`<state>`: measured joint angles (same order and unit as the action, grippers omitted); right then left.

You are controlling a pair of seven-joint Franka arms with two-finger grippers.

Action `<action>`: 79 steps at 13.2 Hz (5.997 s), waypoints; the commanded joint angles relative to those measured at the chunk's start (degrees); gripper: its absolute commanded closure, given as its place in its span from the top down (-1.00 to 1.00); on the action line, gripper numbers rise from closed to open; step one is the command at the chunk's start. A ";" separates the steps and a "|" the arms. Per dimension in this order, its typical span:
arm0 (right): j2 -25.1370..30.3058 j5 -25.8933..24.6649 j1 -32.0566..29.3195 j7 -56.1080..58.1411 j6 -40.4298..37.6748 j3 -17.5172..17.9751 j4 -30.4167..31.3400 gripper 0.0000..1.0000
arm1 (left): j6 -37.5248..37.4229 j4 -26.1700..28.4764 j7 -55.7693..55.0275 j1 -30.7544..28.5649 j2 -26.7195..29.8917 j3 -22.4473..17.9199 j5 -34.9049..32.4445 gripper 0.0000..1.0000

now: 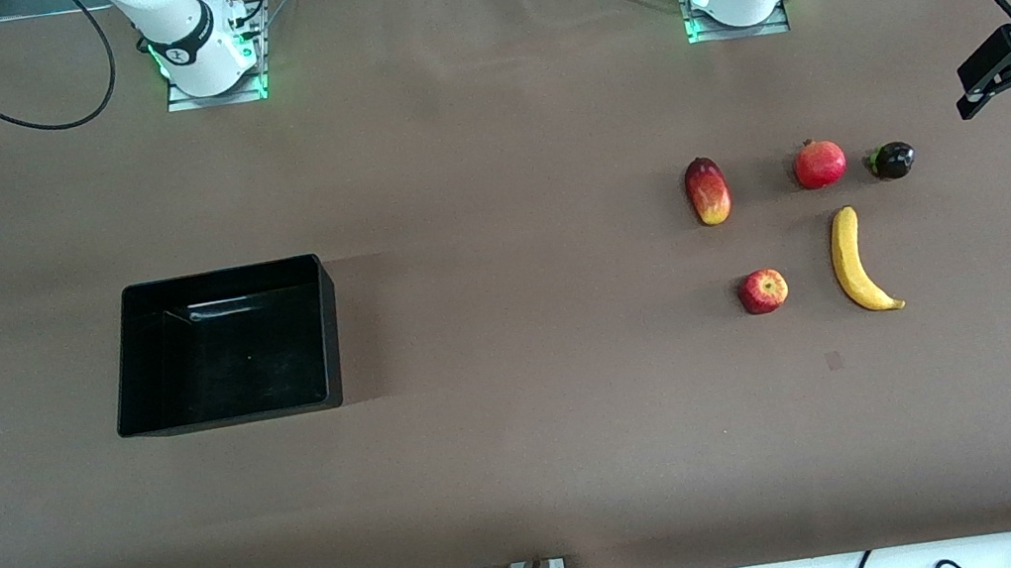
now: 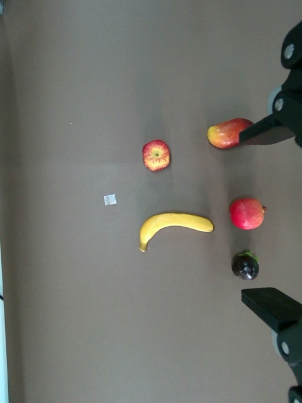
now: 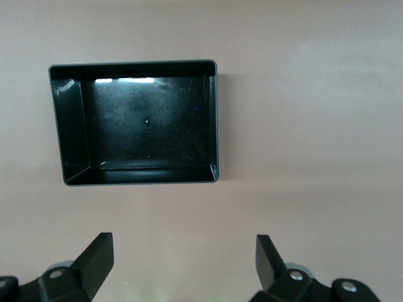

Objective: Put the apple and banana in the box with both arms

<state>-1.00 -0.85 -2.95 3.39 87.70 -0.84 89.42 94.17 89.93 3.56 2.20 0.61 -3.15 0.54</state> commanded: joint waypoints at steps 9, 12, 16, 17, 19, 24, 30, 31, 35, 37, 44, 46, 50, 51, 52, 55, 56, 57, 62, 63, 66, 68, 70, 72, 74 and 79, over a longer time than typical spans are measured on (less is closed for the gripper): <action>-3.90 -2.40 0.93 -1.28 -6.72 0.75 0.75 1.00 | -0.04 0.07 -0.48 0.08 -0.53 -0.36 -0.10 1.00; -6.38 -2.14 0.66 -1.90 -0.98 0.49 5.22 1.00 | -0.04 -0.02 -0.48 0.17 -0.61 -0.27 -0.10 1.00; -6.20 -2.14 0.31 -1.72 20.43 -2.66 19.87 1.00 | -0.04 -0.02 -0.57 0.17 -0.61 -0.19 -0.10 1.00; -6.20 -2.14 0.31 -1.64 26.84 -3.46 24.18 1.00 | -0.04 0.07 -0.66 0.17 -0.70 -0.19 -0.10 1.00; -7.43 -1.79 0.22 -1.81 44.12 -3.73 33.58 1.00 | -0.04 -0.02 -2.14 0.17 -0.96 -0.10 -0.10 1.00; -13.48 -0.47 0.05 -1.90 63.01 -3.82 39.87 1.00 | -0.04 0.07 -2.85 0.26 -1.23 0.17 -0.10 1.00; -17.45 -0.38 -0.04 -1.90 67.69 -3.73 40.83 0.05 | -0.04 0.07 -2.77 0.17 -1.23 0.17 -0.10 1.00; -17.72 -0.38 -0.04 -1.90 67.69 -3.73 40.83 -0.24 | -0.04 0.07 -2.85 0.26 -1.23 0.17 -0.10 1.00; -17.89 -0.11 -0.04 -1.90 67.43 -3.64 40.92 -1.00 | -0.04 0.07 -2.85 0.17 -1.32 0.17 -0.10 1.00; -17.81 -0.11 -0.04 -1.90 67.16 -3.56 40.92 -1.00 | -0.04 0.07 -2.85 0.17 -1.49 0.08 -0.10 1.00; -15.00 -0.20 0.13 -1.46 59.11 -0.40 37.25 -1.00 | -0.04 0.07 -2.77 0.17 -1.49 0.17 -0.10 1.00; -13.77 -0.11 0.14 -1.63 48.59 2.76 30.76 -1.00 | -0.04 0.07 -2.85 0.17 -1.58 0.17 -0.10 1.00; -13.50 -0.20 0.83 -14.33 31.60 14.51 18.01 -1.00 | -0.04 -0.11 -2.77 0.17 -1.49 0.08 -0.10 1.00; -13.76 -0.12 2.84 -17.51 31.13 16.72 16.42 -1.00 | -0.04 -0.11 -2.77 0.17 -1.58 0.08 -0.10 1.00; -14.02 -0.11 6.69 -21.20 31.21 16.92 15.53 -1.00 | -0.04 -0.19 -2.68 0.17 -1.49 0.08 -0.10 1.00; -19.98 1.64 18.72 -30.78 31.74 16.92 9.58 -1.00 | 0.05 -0.11 -2.59 0.17 -1.49 -0.01 -0.10 1.00; -22.79 1.29 22.94 -35.69 31.65 16.66 5.63 -1.00 | 0.14 -0.11 -2.59 0.17 -1.49 -0.01 -0.10 1.00; -25.60 0.77 25.77 -41.13 31.65 16.66 2.89 -1.00 | 0.14 -0.11 -2.59 0.17 -1.58 -0.01 -0.19 1.00; -33.62 -1.78 34.58 -46.63 36.64 14.11 -1.79 -1.00 | 0.14 -0.19 -2.50 0.08 -1.49 -0.27 -0.10 1.00; -34.93 -2.05 35.28 -47.94 38.75 14.11 -1.79 -1.00 | 0.05 -0.80 -2.68 0.17 -1.58 -0.27 -0.10 1.00; -36.87 -3.54 37.48 -48.57 42.90 13.32 -1.79 -1.00 | -0.04 -1.16 -2.68 0.17 -1.58 -0.27 -0.10 1.00; -38.28 -3.54 37.66 -48.66 44.21 13.23 -1.79 -1.00 | -0.04 -1.25 -2.77 0.08 -1.58 -0.27 -0.10 1.00; -39.77 -3.72 38.01 -51.10 47.11 13.23 -1.79 -1.00 | -0.13 -1.16 -2.68 0.08 -1.58 -0.36 -0.10 1.00; -40.22 -3.81 38.46 -51.64 48.70 12.71 -1.79 -1.00 | -0.13 -1.16 -2.59 -0.09 -1.58 -0.36 -0.10 1.00; -40.48 -3.81 38.46 -53.82 48.88 12.44 -1.79 -1.00 | -0.13 -1.16 -2.33 -0.27 -1.58 -0.36 -0.10 1.00; -41.71 -3.81 38.63 -55.51 50.36 12.35 -1.79 -1.00 | -0.04 -1.34 -2.68 -0.18 -2.02 -0.36 -0.10 1.00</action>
<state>-41.49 -3.70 34.66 -50.30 136.32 12.15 89.54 94.30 89.45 1.29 2.09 -1.08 -3.51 0.54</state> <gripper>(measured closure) 0.965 0.000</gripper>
